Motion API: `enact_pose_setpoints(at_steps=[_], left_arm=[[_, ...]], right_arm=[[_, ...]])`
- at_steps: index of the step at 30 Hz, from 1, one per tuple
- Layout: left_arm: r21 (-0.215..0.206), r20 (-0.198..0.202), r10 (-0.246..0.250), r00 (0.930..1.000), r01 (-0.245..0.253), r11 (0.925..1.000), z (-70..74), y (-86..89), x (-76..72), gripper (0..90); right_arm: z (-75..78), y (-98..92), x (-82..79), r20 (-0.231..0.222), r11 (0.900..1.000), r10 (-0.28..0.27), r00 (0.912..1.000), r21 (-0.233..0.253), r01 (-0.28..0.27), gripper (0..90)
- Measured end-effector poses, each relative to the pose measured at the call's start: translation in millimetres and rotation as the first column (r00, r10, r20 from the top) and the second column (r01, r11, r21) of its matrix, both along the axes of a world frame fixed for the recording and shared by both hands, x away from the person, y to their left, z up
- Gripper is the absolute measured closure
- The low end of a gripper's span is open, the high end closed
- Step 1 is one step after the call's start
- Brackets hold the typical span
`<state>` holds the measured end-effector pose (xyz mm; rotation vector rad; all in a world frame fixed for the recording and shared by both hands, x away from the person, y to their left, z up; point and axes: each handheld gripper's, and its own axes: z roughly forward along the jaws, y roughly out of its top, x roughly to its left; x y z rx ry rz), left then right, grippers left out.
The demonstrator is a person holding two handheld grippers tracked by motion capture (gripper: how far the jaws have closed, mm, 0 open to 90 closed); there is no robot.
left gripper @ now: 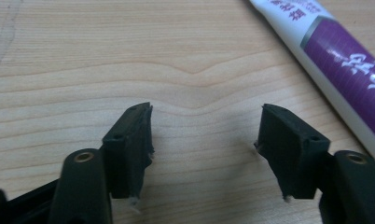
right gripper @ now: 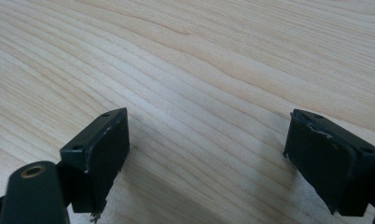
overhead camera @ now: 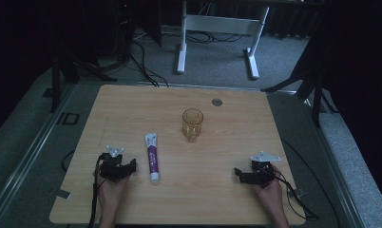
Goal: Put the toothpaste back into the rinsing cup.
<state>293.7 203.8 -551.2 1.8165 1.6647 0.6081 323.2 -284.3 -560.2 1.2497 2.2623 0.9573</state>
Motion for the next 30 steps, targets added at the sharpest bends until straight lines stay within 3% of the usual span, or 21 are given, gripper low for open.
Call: enact_pose_setpoints(at_steps=[24,30], left_arm=[[-0.004,0.046,-0.021,0.9987,0.021,0.9998,48.0,-21.6,-3.3,36.4],[-0.003,0.032,-0.021,0.9993,0.021,0.9998,53.6,-27.4,-1.5,36.4]], right_arm=[[0.0,0.0,0.0,0.0,1.0,0.0,1.0,0.0,0.0,13.7],[0.0,0.0,0.0,0.0,1.0,0.0,1.0,0.0,0.0,13.7]])
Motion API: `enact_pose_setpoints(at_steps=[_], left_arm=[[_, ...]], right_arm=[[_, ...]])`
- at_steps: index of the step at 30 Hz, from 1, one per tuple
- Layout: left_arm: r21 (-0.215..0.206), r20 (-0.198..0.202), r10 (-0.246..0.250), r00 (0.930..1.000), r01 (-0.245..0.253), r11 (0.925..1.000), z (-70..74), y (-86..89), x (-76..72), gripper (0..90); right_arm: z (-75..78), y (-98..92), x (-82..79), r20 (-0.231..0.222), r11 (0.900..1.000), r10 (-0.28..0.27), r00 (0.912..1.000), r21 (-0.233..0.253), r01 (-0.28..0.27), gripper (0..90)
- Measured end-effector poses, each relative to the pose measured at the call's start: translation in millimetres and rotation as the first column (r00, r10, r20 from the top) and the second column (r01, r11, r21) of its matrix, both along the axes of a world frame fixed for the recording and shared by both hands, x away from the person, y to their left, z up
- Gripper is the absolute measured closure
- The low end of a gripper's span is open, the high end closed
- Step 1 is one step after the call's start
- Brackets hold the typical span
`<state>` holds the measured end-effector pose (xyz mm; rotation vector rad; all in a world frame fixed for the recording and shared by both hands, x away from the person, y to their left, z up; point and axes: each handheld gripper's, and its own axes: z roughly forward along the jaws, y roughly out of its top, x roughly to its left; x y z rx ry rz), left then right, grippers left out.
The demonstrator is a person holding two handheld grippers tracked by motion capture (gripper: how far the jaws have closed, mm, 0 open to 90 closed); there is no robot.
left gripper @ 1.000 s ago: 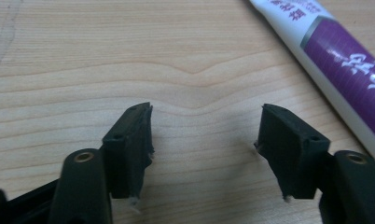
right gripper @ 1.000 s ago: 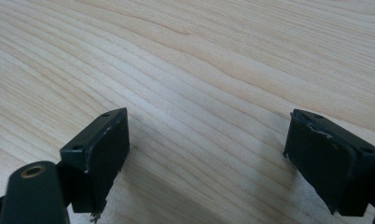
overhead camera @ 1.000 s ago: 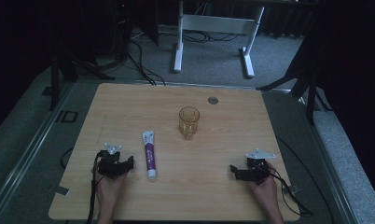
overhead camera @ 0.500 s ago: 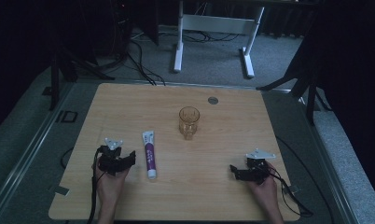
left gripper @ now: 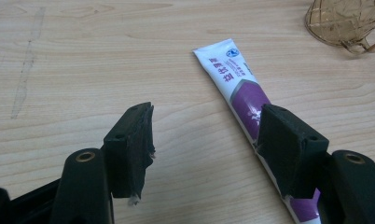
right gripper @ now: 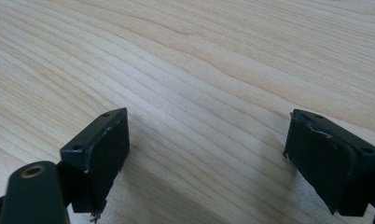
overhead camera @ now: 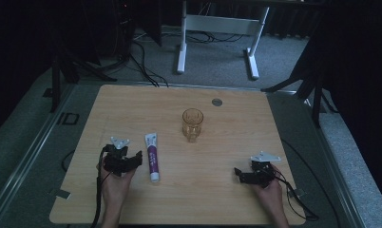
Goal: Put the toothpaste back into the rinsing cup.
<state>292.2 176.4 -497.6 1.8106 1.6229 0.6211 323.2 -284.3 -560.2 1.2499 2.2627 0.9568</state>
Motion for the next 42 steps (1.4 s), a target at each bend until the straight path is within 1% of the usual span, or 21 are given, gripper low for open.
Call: enact_pose_setpoints(at_steps=[4,10,14,22,26,28,29,34,35,36,38,42], left_arm=[[-0.002,-0.025,0.001,0.9997,-0.001,1.0,-0.2,-2.7,3.2,36.4],[-0.01,-0.045,0.001,0.999,-0.001,1.0,-0.4,-7.6,7.0,36.5],[-0.019,-0.073,-0.001,0.9973,0.0,0.9998,-1.9,-10.1,11.1,37.7],[-0.012,-0.099,-0.012,0.995,0.011,0.9999,-3.0,-17.6,16.1,38.4],[-0.009,-0.127,-0.024,0.9916,0.023,0.9997,-1.7,-23.7,20.4,39.1],[-0.009,-0.127,-0.024,0.9916,0.023,0.9997,-1.7,-23.7,20.4,39.8],[-0.025,-0.152,-0.035,0.9877,0.032,0.9992,-0.1,-25.1,23.5,41.1],[-0.026,-0.172,-0.038,0.9843,0.034,0.9991,1.8,-26.9,26.4,41.2],[-0.023,-0.179,-0.044,0.9829,0.041,0.9989,2.4,-26.9,27.1,41.2],[-0.023,-0.188,-0.044,0.9813,0.04,0.9989,3.4,-27.6,28.6,42.1],[-0.022,-0.193,-0.044,0.9803,0.04,0.9989,4.1,-28.0,29.2,42.2],[-0.023,-0.218,-0.046,0.975,0.042,0.9989,6.7,-29.0,32.5,42.3]], right_arm=[[0.0,0.0,0.0,0.0,1.0,0.0,1.0,0.0,0.0,13.7],[0.0,0.0,0.0,0.0,1.0,0.0,1.0,0.0,0.0,13.7],[0.0,0.0,0.0,0.0,1.0,0.0,1.0,0.0,0.0,13.7],[0.0,0.0,0.0,0.0,1.0,0.0,1.0,0.0,0.0,13.7],[0.0,0.0,0.0,0.0,1.0,0.0,1.0,0.0,0.0,13.7],[0.0,0.0,0.0,0.0,1.0,0.0,1.0,0.0,0.0,13.7],[0.0,0.0,0.0,0.0,1.0,0.0,1.0,0.0,0.0,13.7],[0.0,0.0,0.0,0.0,1.0,0.0,1.0,0.0,0.0,13.7],[0.0,0.0,0.0,0.0,1.0,0.0,1.0,0.0,0.0,13.7],[0.0,0.0,0.0,0.0,1.0,0.0,1.0,0.0,0.0,13.7],[0.0,0.0,0.0,0.0,1.0,0.0,1.0,0.001,0.0,13.7],[0.0,0.0,0.0,0.0,1.0,0.0,1.0,0.0,0.0,13.7]])
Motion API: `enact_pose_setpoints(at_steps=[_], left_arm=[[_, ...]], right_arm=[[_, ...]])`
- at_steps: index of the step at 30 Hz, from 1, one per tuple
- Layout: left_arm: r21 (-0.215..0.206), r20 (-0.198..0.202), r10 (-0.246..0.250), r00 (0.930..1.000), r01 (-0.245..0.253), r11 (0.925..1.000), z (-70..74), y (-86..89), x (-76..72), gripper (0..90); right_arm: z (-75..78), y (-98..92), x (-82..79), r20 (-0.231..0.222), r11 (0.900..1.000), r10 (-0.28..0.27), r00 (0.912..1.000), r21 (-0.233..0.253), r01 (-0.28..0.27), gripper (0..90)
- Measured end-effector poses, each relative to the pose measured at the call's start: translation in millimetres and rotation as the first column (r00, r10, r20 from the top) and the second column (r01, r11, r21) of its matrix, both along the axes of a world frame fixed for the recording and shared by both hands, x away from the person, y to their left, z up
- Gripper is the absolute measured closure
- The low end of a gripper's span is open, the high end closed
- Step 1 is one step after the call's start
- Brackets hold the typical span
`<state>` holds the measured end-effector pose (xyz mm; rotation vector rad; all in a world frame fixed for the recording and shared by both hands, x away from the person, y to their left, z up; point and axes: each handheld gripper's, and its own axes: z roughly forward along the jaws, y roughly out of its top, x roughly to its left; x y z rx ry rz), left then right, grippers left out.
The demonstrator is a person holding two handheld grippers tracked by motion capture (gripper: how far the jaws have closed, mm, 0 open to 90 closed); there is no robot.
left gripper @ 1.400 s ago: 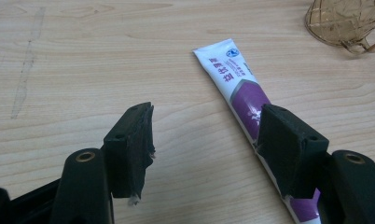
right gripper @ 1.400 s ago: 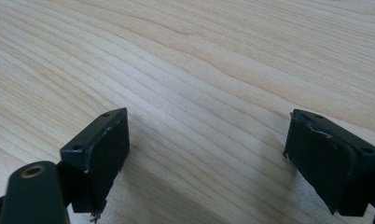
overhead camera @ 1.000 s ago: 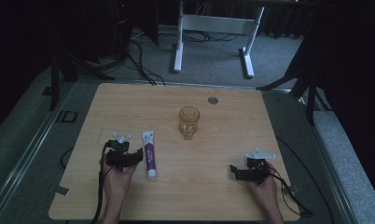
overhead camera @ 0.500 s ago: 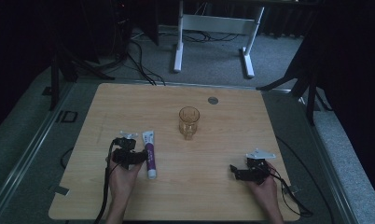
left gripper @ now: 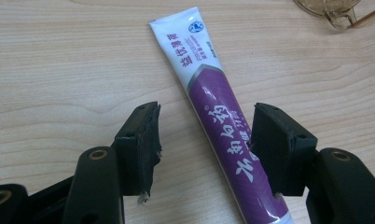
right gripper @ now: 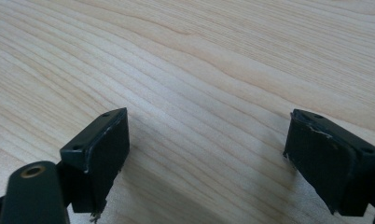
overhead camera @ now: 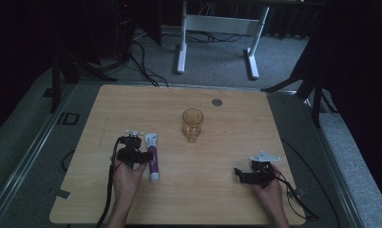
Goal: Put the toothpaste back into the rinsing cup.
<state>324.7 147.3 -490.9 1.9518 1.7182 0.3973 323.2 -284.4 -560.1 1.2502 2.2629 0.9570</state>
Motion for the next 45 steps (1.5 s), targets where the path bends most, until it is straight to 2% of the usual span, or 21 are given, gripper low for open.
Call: enact_pose_setpoints(at_steps=[8,13,24,30,36,45], left_arm=[[-0.01,-0.041,-0.007,0.9991,0.006,0.9999,0.9,-2.5,5.5,42.4],[0.013,-0.061,-0.012,0.9981,0.013,0.9998,1.8,-6.9,8.2,42.5],[0.031,-0.095,-0.007,0.9955,0.01,0.9995,3.5,-13.7,15.5,42.4],[0.024,-0.129,-0.008,0.9916,0.011,0.9997,2.4,-14.9,19.8,42.5],[-0.013,-0.176,-0.003,0.9844,0.001,0.9999,1.0,-14.7,25.0,42.8],[0.013,-0.217,-0.001,0.9761,0.004,0.9999,-4.8,-17.1,31.5,42.8]], right_arm=[[0.0,0.0,0.0,0.0,1.0,0.0,1.0,0.0,0.0,13.7],[0.0,0.0,0.0,0.0,1.0,0.0,1.0,0.0,0.0,13.7],[0.0,0.0,0.1,0.001,1.0,0.0,1.0,0.0,0.0,13.7],[0.0,0.1,0.0,0.0,1.0,-0.001,1.0,0.001,0.001,13.7],[0.0,0.1,0.0,0.0,1.0,-0.001,1.0,0.002,0.001,13.7],[0.0,0.1,0.0,0.0,1.0,-0.001,1.0,0.001,0.001,13.7]])
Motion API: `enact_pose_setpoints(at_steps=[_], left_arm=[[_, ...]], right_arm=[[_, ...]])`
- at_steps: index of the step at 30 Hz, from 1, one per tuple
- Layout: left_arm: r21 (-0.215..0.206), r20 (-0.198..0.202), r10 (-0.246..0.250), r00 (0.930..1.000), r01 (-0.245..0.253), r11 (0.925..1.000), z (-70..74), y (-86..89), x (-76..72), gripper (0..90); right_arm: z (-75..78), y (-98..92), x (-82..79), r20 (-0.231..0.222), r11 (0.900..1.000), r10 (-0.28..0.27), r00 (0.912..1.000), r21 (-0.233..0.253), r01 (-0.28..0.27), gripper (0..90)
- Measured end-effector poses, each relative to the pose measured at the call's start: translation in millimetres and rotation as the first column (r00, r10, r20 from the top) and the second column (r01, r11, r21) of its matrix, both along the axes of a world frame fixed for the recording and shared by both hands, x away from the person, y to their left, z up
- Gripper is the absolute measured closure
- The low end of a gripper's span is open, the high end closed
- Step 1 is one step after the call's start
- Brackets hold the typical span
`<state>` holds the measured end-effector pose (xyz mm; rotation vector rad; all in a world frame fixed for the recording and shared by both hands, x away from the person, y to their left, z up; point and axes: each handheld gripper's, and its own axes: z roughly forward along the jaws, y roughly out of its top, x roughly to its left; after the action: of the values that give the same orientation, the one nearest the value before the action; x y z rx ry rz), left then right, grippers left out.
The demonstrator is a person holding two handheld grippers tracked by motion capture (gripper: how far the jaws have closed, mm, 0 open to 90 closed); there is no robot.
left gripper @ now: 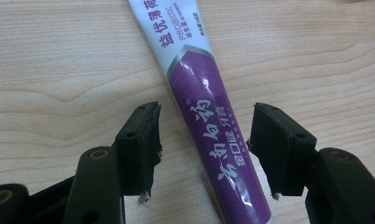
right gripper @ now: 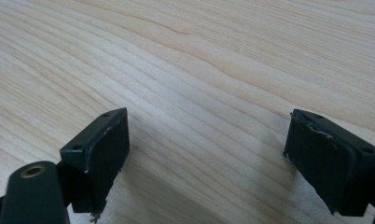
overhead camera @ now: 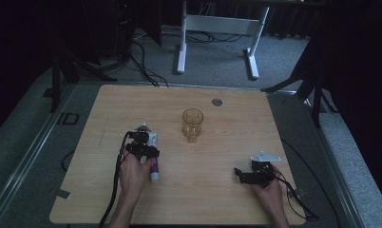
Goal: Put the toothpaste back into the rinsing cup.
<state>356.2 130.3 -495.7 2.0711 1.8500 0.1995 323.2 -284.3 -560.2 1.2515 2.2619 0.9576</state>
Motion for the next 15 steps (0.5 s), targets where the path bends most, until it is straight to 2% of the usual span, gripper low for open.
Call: enact_pose_setpoints(at_steps=[15], left_arm=[[0.017,-0.051,0.008,0.9987,-0.007,0.9998,-5.9,-6.3,10.1,42.9]], right_arm=[[0.0,0.0,0.0,0.0,1.0,0.0,1.0,0.0,0.0,13.7]])
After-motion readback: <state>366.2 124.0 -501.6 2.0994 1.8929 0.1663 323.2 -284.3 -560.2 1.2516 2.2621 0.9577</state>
